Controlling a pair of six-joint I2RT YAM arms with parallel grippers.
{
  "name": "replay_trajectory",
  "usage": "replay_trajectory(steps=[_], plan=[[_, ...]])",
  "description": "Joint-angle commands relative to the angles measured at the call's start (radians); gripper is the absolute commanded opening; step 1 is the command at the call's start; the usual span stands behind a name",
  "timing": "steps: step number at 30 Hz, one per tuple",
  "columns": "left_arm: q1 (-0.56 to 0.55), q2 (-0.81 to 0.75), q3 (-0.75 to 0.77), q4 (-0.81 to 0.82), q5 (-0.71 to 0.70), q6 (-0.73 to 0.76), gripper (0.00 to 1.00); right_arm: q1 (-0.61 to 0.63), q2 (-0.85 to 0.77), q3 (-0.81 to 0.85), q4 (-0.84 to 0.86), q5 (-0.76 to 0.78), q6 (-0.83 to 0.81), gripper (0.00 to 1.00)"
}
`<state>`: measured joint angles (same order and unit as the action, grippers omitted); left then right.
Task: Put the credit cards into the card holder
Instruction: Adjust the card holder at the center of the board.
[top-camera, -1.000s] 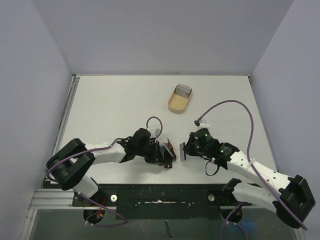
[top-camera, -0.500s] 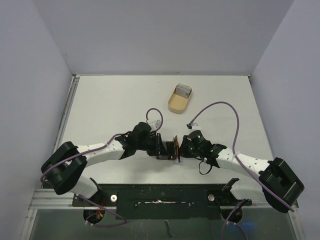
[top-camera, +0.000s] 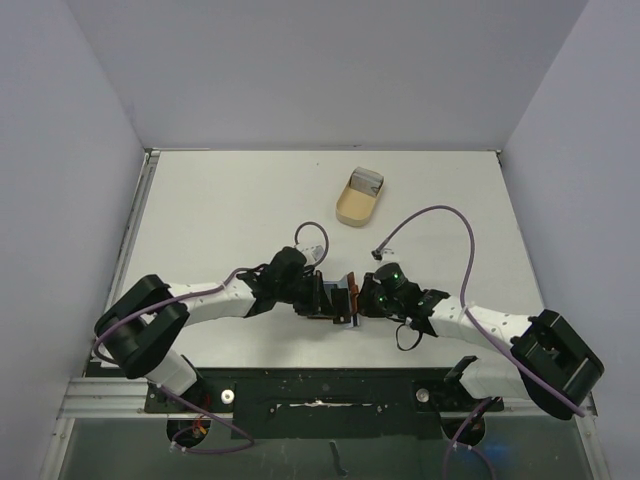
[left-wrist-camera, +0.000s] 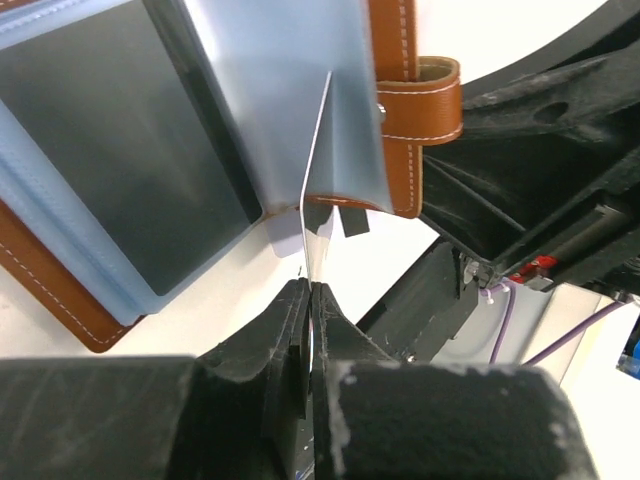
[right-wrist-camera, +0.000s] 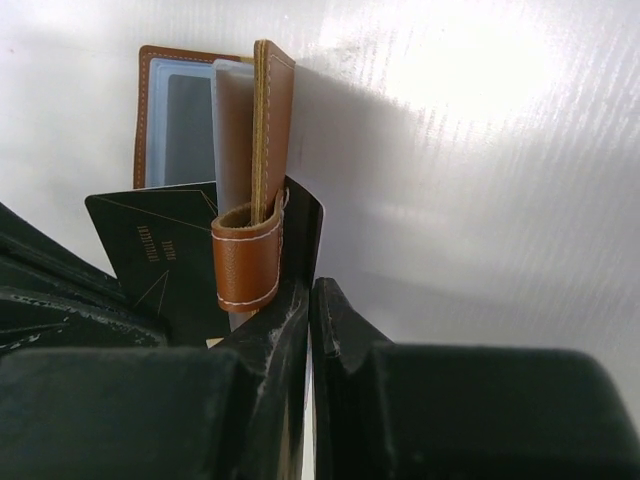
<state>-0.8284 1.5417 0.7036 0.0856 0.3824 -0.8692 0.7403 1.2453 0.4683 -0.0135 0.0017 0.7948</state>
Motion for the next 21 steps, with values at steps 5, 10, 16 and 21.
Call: replay_trajectory(steps=[5,10,16,21], plan=[[0.005,0.055,0.029,0.051,0.012,0.036,0.00,0.007,-0.058,-0.001,-0.174,0.037,0.015,0.00],[0.005,0.063,0.036,0.031,0.001,0.046,0.00,0.005,-0.153,0.053,-0.344,0.084,0.024,0.00],[0.007,0.072,0.041,0.022,-0.001,0.053,0.00,0.007,-0.287,0.186,-0.519,0.163,0.024,0.00],[0.008,0.069,0.038,0.028,0.001,0.048,0.00,0.003,-0.341,0.204,-0.397,0.142,-0.002,0.00]])
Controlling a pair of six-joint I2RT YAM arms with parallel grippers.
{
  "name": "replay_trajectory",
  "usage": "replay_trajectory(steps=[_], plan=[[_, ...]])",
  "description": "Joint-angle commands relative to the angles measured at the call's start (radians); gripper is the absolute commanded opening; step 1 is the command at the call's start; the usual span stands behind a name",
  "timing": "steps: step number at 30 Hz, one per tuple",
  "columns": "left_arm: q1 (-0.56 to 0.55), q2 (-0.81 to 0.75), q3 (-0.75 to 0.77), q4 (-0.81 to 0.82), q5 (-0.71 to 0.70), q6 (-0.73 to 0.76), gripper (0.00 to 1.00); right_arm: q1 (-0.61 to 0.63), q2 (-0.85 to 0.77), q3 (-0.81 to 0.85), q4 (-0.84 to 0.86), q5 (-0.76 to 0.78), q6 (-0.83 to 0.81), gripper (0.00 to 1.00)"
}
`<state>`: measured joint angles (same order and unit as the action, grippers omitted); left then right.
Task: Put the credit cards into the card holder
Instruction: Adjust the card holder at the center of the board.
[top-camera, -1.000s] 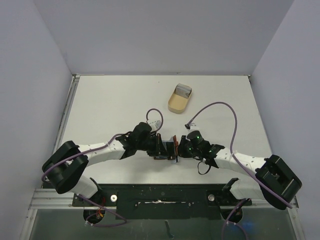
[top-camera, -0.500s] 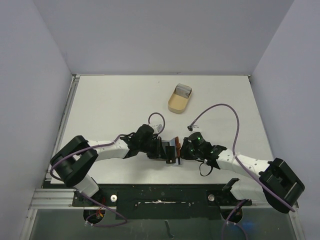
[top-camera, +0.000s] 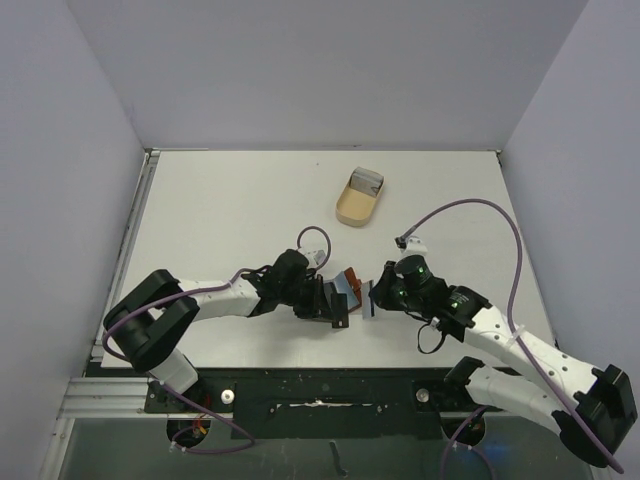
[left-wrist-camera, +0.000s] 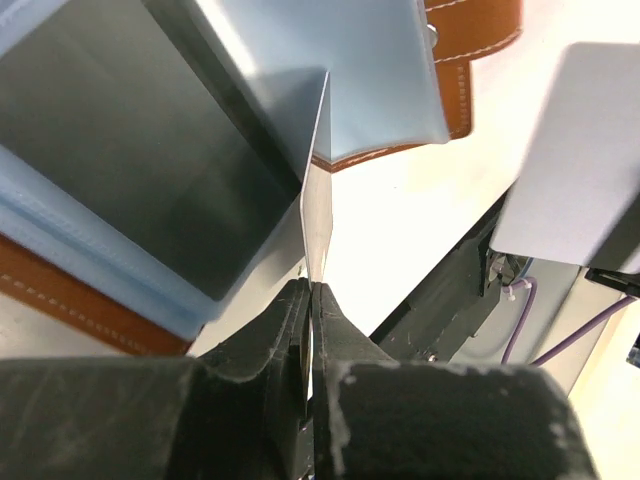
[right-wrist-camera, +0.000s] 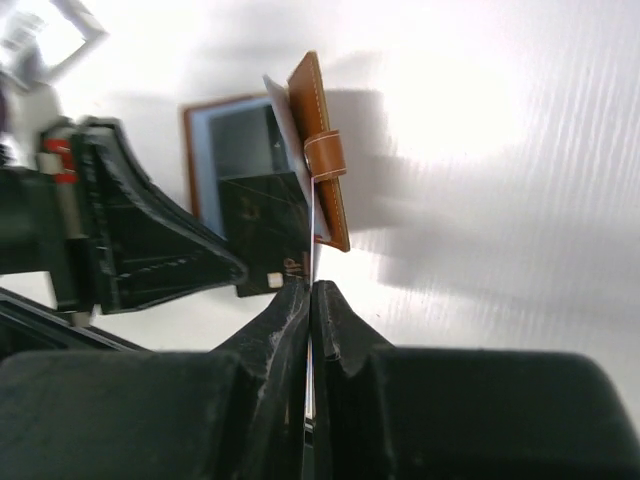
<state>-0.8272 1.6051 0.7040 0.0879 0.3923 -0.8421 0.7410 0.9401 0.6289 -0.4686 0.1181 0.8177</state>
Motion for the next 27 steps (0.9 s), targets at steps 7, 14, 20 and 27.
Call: replay_trajectory(steps=[7,14,20,27], plan=[[0.007,-0.001,0.030,0.035,0.000,0.014,0.00,-0.009,0.081,0.122,0.157,0.001,-0.064,0.00],[0.009,-0.004,0.028,0.032,0.005,0.017,0.00,-0.006,0.114,0.212,0.085,0.073,-0.104,0.00],[0.013,-0.007,0.030,0.036,0.009,0.019,0.00,0.002,0.141,0.199,0.193,-0.052,-0.268,0.00],[0.014,-0.021,0.023,0.033,0.010,0.014,0.00,0.012,0.252,0.216,0.239,-0.060,-0.352,0.00]])
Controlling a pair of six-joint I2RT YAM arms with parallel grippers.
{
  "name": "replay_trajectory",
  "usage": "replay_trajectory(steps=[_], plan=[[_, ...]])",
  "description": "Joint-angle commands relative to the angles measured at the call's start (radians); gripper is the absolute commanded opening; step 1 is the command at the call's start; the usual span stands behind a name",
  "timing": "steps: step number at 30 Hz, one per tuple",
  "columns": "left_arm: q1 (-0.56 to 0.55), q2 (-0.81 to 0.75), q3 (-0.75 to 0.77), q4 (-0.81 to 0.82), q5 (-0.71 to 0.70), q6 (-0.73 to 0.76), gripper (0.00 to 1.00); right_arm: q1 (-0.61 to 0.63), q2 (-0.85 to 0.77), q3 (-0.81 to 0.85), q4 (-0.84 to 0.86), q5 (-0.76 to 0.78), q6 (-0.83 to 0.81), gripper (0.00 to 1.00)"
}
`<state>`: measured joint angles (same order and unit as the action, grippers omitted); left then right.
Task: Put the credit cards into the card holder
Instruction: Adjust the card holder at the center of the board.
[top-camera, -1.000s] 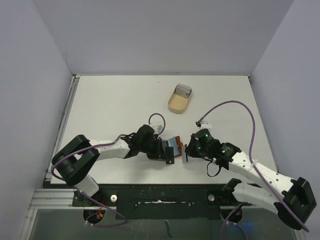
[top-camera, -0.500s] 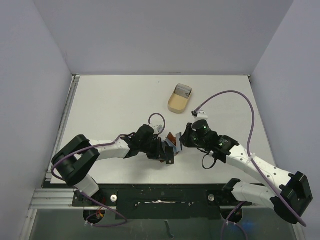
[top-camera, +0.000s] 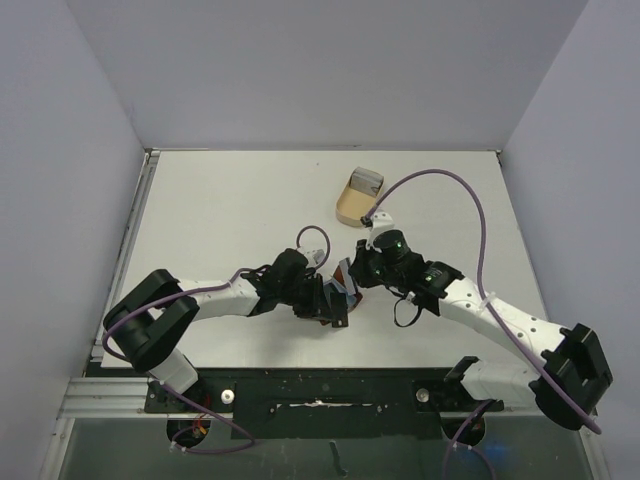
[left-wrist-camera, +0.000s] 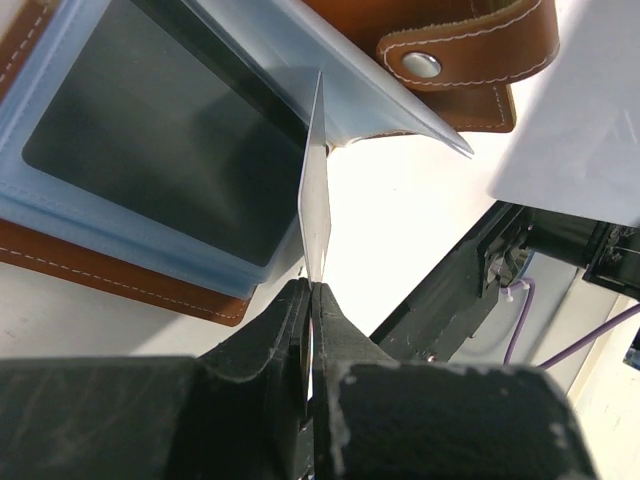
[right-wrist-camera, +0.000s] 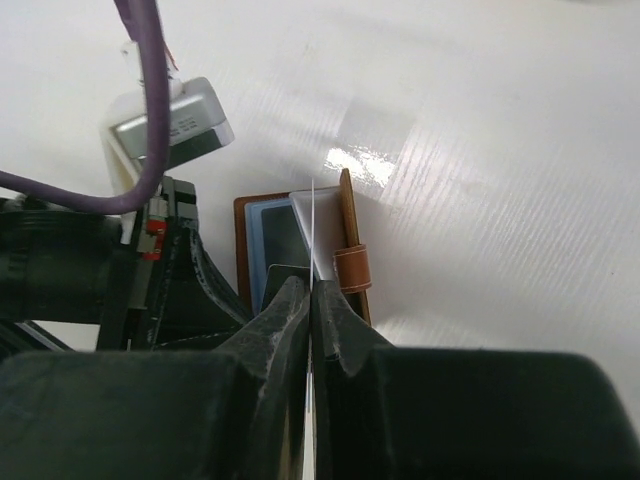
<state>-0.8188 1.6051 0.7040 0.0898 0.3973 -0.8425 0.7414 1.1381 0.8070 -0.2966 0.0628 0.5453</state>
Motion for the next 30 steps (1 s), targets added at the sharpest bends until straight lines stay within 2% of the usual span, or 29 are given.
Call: replay_trajectory(steps=[1,5,10,14,18,25,30], plan=[[0.007,-0.029,0.022,0.026,0.003,0.013,0.00,0.011,0.070,0.038,0.071,0.011,-0.080,0.00],[0.014,-0.069,0.032,-0.025,-0.004,0.008,0.00,-0.028,0.134,0.033,0.053,0.054,-0.065,0.00],[0.048,-0.133,0.002,-0.083,-0.008,0.000,0.00,-0.109,0.144,-0.050,0.100,-0.012,-0.022,0.00],[0.104,-0.189,-0.055,-0.094,-0.002,-0.001,0.00,-0.118,0.144,-0.117,0.132,-0.015,0.012,0.00],[0.152,-0.209,-0.115,-0.073,0.026,0.002,0.00,-0.132,0.135,-0.159,0.163,-0.020,0.033,0.00],[0.179,-0.201,-0.121,-0.045,0.054,0.006,0.00,-0.134,0.156,-0.105,0.145,-0.052,0.023,0.00],[0.182,-0.197,-0.164,0.060,0.105,-0.070,0.00,-0.134,0.186,-0.103,0.149,-0.072,0.038,0.00]])
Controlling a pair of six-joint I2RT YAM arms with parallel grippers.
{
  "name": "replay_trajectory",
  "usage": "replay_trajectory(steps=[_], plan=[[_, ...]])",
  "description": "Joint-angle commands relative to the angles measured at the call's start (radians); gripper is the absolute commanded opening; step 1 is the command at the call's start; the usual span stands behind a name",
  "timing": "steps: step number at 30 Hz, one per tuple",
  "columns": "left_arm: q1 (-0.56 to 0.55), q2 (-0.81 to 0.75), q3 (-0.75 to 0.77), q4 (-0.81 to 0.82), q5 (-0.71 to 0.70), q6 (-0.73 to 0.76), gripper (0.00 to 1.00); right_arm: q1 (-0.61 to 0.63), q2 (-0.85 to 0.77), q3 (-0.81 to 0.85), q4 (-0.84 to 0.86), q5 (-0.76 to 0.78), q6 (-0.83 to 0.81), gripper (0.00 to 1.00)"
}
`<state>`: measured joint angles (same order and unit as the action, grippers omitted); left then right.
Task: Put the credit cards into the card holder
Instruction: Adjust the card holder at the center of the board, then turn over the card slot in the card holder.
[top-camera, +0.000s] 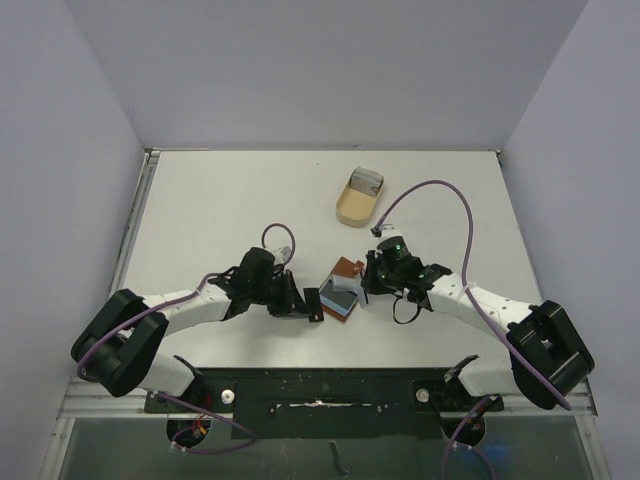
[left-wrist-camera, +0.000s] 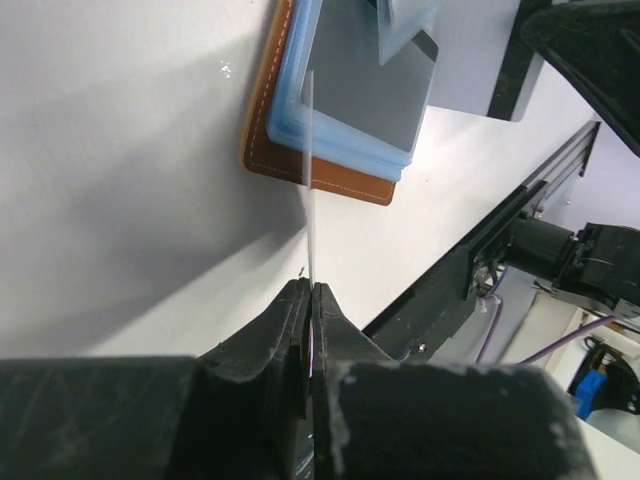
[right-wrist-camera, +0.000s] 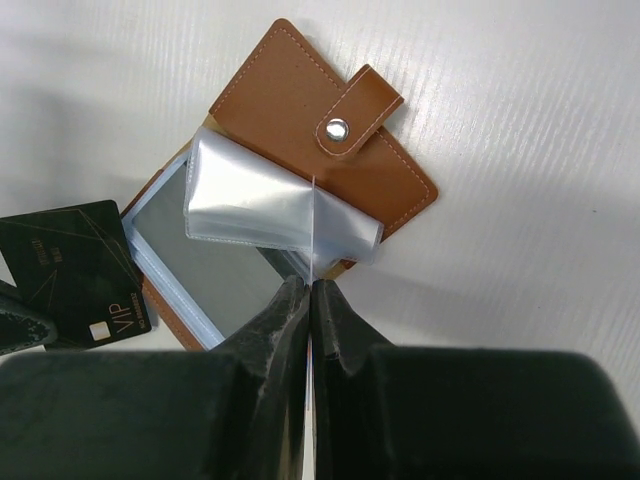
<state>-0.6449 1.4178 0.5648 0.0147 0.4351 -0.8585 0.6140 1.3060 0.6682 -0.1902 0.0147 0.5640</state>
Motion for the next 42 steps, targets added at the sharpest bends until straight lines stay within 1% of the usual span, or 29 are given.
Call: replay_trajectory(steps=[1,5,13,15,16,22,27,30,42], plan=[[0.007,-0.007,-0.037,0.157,0.076,-0.074,0.00,-0.007,0.022,0.036,0.046,-0.028,0.023,0.00],[0.007,-0.004,-0.063,0.205,0.079,-0.139,0.00,-0.005,0.018,0.024,0.056,-0.032,0.038,0.00],[0.008,-0.008,-0.065,0.161,0.038,-0.224,0.00,-0.005,0.016,0.000,0.070,-0.038,0.057,0.00],[0.008,-0.019,-0.072,0.175,0.037,-0.261,0.00,-0.006,0.017,-0.001,0.071,-0.038,0.060,0.00],[0.007,-0.026,-0.078,0.181,0.013,-0.282,0.00,-0.005,0.018,-0.001,0.069,-0.039,0.060,0.00],[0.006,-0.103,-0.111,0.207,-0.031,-0.384,0.00,-0.005,0.013,0.003,0.063,-0.038,0.060,0.00],[0.008,-0.138,-0.131,0.227,-0.049,-0.406,0.00,-0.005,0.009,-0.006,0.064,-0.039,0.064,0.00],[0.009,-0.124,-0.152,0.296,-0.030,-0.413,0.00,-0.005,0.004,-0.011,0.067,-0.041,0.069,0.00],[0.009,-0.076,-0.160,0.311,-0.040,-0.446,0.00,-0.005,-0.011,-0.010,0.057,-0.039,0.073,0.00]])
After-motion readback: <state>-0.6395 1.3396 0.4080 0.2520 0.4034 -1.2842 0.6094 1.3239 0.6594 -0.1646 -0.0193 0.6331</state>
